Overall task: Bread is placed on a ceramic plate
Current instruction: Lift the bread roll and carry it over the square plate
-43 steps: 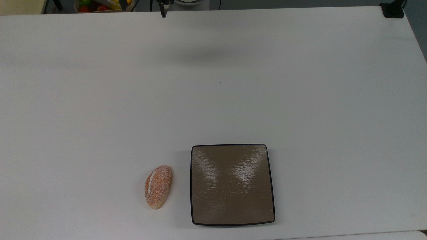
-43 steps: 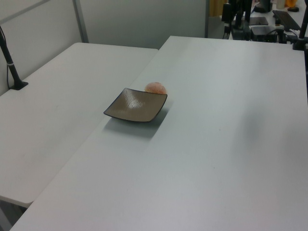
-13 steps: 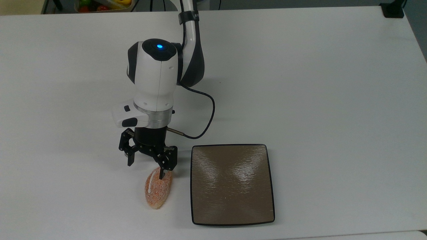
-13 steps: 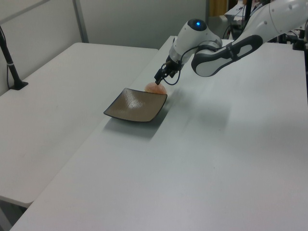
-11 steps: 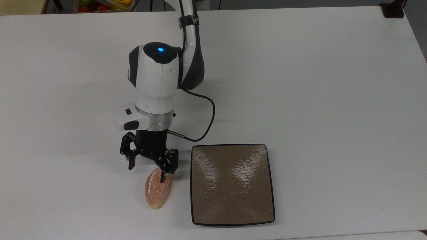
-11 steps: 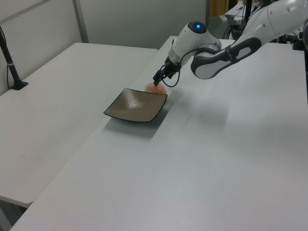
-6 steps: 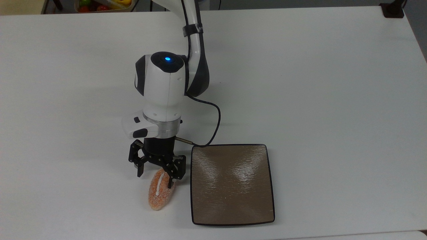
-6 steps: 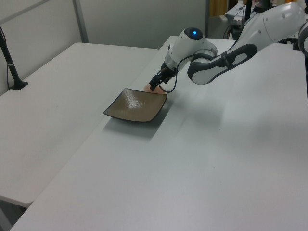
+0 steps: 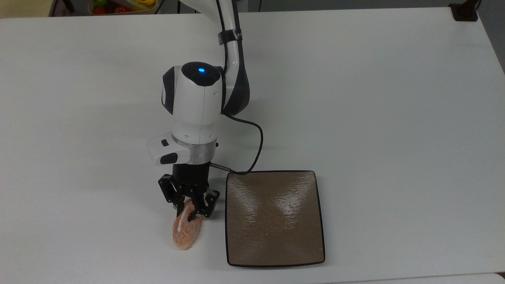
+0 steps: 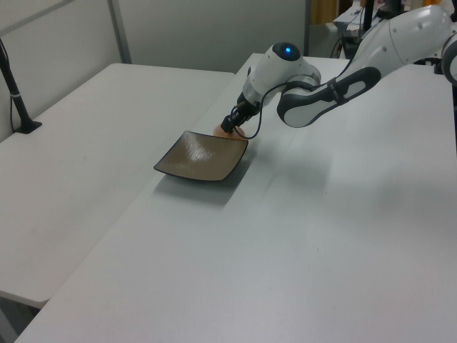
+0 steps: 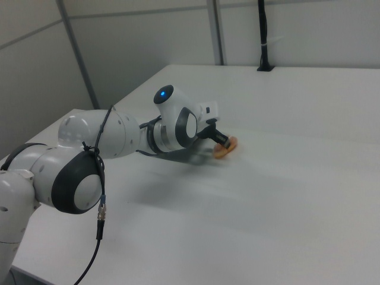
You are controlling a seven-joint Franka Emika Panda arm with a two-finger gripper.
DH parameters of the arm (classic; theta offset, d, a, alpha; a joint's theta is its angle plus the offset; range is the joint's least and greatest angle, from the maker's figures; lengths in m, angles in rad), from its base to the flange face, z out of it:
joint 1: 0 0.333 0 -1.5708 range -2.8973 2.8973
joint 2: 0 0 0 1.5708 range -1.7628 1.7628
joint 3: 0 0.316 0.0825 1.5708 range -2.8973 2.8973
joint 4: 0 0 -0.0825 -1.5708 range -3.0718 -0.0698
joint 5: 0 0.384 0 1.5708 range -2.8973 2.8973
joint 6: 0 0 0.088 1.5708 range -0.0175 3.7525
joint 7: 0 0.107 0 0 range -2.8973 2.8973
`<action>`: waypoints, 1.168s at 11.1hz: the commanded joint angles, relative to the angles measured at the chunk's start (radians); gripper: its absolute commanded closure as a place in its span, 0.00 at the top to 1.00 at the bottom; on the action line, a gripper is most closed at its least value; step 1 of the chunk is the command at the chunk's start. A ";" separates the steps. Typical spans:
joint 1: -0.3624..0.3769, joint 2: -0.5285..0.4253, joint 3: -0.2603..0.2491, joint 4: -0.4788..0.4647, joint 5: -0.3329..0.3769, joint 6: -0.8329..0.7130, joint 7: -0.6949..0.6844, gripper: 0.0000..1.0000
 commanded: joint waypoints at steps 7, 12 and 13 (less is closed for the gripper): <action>-0.004 -0.123 0.021 -0.015 -0.020 0.028 0.037 0.26; 0.097 -0.148 0.042 -0.015 -0.032 0.023 0.083 0.27; 0.114 -0.142 0.042 -0.014 -0.032 0.023 0.083 0.27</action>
